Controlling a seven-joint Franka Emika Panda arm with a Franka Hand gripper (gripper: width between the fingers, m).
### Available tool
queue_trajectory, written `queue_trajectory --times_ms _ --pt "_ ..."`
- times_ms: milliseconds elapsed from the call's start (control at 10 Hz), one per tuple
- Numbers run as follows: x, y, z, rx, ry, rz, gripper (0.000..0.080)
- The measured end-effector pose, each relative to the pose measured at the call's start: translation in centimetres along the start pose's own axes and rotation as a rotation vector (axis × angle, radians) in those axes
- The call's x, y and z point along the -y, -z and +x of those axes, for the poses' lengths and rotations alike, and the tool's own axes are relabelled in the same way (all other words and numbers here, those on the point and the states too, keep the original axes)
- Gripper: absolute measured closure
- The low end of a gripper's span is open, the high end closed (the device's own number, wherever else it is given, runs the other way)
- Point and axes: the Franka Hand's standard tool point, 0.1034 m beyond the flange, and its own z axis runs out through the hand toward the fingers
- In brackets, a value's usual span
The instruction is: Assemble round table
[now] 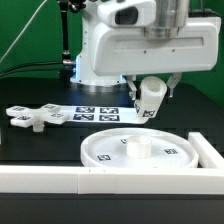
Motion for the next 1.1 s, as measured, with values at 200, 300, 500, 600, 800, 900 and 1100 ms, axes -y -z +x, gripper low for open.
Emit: queue_trajectory --times_ms 200,300,500,600,800,900,1100 --pt "-0.7 1.0 1.5 -0.149 -0.006 -0.012 0.0390" --pt "-0.8 0.9 1.7 -0.234 -0.006 -0.024 0.0390" --pt "-1.2 0.5 1.7 -0.369 -0.003 -0.042 0.0390" --pt "-1.5 0.4 1.6 -0.445 -0.006 -0.055 0.0390" --pt "-1.5 0.3 1.2 -0.478 -0.006 -0.063 0.0390" --pt "-1.5 0.1 1.0 -0.477 -0.006 -0.063 0.0390" --pt "-1.5 -0.5 0.3 -0.471 -0.007 -0.064 0.0390"
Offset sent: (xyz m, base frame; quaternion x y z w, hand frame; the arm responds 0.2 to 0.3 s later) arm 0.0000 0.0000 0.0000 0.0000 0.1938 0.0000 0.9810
